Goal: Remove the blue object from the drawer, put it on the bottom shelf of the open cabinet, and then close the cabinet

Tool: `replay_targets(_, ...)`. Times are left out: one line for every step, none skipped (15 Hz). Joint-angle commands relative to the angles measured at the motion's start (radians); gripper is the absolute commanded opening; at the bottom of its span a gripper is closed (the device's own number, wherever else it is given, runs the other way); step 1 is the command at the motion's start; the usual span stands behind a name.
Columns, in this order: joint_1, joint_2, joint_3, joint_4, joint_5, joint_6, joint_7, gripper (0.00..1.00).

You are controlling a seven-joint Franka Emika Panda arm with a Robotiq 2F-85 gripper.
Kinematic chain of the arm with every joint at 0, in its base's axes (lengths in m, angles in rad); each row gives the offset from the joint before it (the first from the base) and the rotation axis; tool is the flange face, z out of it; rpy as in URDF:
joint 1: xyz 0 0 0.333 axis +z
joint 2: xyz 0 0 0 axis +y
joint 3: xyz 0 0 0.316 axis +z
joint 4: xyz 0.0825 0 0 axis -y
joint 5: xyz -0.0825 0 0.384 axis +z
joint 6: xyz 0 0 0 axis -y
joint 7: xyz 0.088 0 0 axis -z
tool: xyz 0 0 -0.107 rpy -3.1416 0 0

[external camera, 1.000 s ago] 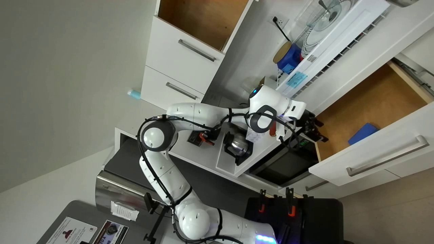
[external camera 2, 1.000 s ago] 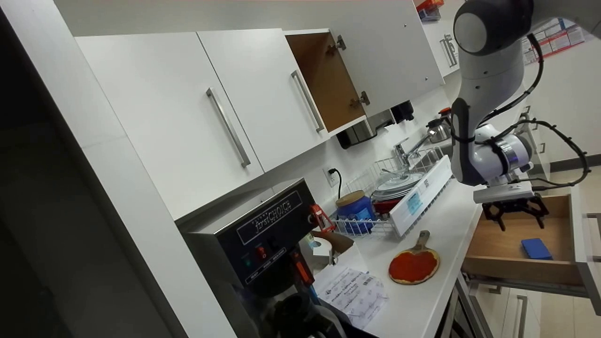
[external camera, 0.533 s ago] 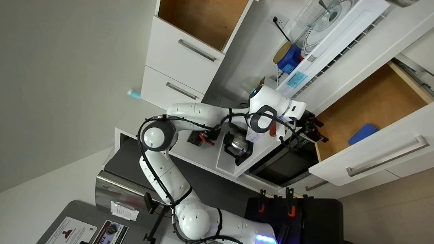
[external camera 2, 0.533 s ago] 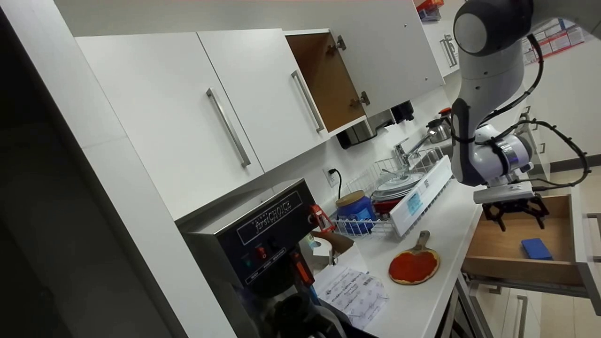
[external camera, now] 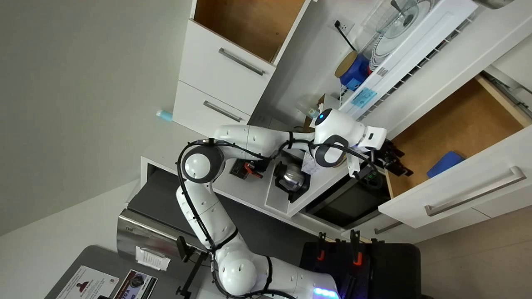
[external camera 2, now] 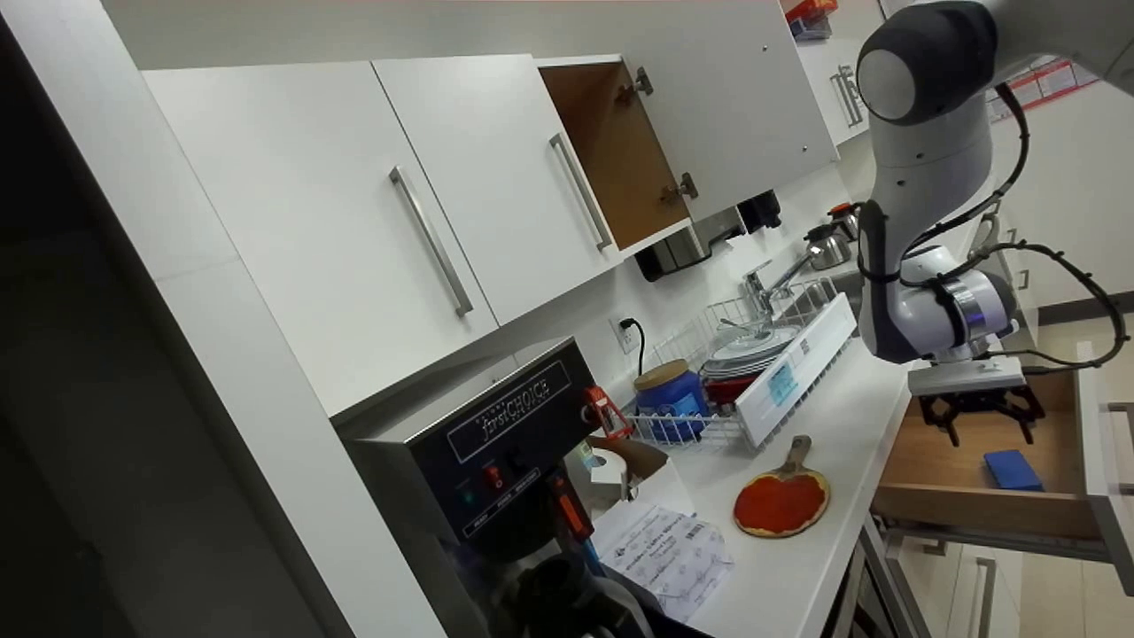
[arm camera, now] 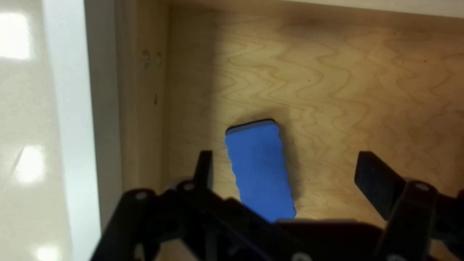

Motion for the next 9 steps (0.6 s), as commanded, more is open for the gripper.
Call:
replay_targets(-0.095, 0.051, 0.076, 0.044, 0.067, 0.036, -0.139, 1.00)
replay_targets(-0.111, 0.068, 0.085, 0.055, 0.074, 0.045, -0.163, 1.00)
replay_targets(-0.127, 0.083, 0.095, 0.066, 0.080, 0.052, -0.185, 1.00)
replay_targets(-0.140, 0.097, 0.101, 0.077, 0.082, 0.058, -0.202, 1.00)
replay_targets(-0.151, 0.114, 0.108, 0.089, 0.085, 0.069, -0.215, 1.00)
replay_targets(-0.162, 0.130, 0.116, 0.101, 0.086, 0.082, -0.224, 1.00)
replay_targets(-0.170, 0.147, 0.122, 0.113, 0.087, 0.096, -0.228, 1.00)
replay_targets(-0.175, 0.165, 0.129, 0.124, 0.087, 0.114, -0.232, 1.00)
replay_targets(-0.182, 0.180, 0.139, 0.134, 0.088, 0.132, -0.231, 1.00)
